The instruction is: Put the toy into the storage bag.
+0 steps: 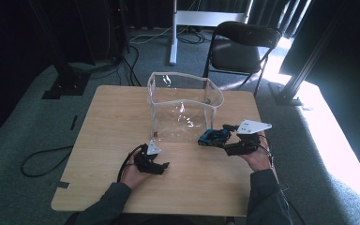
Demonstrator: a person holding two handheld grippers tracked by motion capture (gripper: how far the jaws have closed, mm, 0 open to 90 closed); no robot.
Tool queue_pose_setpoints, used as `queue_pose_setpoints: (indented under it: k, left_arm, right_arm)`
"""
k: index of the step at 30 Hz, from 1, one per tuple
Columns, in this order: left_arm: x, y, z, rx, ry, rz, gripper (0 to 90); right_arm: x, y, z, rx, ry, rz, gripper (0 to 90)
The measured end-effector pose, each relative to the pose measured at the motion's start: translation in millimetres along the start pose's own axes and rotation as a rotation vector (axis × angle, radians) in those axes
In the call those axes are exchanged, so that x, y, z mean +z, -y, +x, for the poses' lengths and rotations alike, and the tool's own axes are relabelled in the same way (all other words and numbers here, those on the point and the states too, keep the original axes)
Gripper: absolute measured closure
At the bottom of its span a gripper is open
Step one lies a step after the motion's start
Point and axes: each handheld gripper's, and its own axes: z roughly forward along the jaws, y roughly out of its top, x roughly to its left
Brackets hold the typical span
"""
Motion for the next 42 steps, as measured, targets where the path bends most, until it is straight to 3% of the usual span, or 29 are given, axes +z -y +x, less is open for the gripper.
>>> queue_pose_setpoints:
  k: [14, 26, 42]
  left_arm:
    - [0.1, -0.1, -0.3, 0.0, 0.0, 0.0, 23.9]
    - [0.3, -0.1, -0.5, -0.001, 0.001, -0.002, 23.9]
    - [0.5, 0.0, -0.6, -0.001, 0.0, -0.004, 23.9]
  right_arm:
    - [-15.6, -0.8, -7.1, 0.008, 0.022, 0.013, 24.5]
    - [-33.8, -3.8, -15.8, 0.019, 0.076, 0.003, 24.5]
    - [-37.9, -5.9, -32.5, 0.042, 0.128, 0.019, 24.5]
